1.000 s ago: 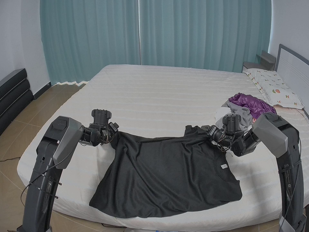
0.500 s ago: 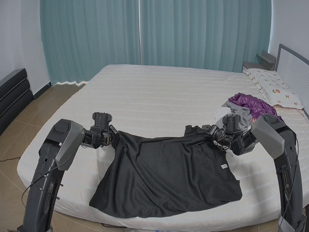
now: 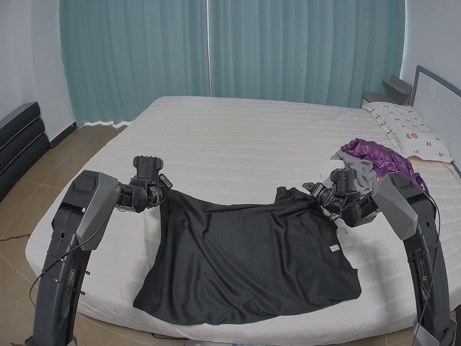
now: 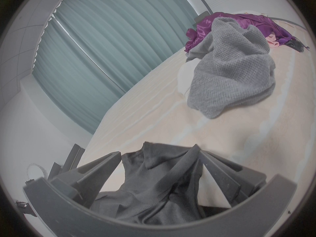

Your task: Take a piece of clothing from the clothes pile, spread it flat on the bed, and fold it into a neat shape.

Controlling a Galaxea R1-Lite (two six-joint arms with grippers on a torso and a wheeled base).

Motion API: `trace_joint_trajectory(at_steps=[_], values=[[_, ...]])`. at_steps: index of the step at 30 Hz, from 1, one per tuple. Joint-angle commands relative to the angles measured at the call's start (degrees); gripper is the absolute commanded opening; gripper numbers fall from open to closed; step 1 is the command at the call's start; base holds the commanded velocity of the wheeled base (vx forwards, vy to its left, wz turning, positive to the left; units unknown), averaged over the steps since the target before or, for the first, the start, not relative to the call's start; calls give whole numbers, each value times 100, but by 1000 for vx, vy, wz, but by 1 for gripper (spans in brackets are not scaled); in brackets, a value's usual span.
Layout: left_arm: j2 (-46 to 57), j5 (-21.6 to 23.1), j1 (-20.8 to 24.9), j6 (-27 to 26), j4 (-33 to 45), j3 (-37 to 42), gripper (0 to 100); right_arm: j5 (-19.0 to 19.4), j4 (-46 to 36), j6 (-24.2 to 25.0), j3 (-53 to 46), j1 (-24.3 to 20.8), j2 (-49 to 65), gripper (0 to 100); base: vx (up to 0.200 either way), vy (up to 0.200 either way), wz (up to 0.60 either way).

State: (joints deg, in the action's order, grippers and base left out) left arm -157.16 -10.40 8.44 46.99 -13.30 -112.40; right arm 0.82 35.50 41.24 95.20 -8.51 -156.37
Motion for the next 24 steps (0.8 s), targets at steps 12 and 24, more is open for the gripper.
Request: trace_joint_trajectory(at_steps=[12, 24], values=[[151, -68, -61, -6, 3, 7, 0, -29, -175, -20, -1, 174, -52, 100, 0, 0, 0], [151, -76, -88, -32, -24, -1, 0, 6, -316, 7, 183, 139, -96, 0, 0, 0, 0]])
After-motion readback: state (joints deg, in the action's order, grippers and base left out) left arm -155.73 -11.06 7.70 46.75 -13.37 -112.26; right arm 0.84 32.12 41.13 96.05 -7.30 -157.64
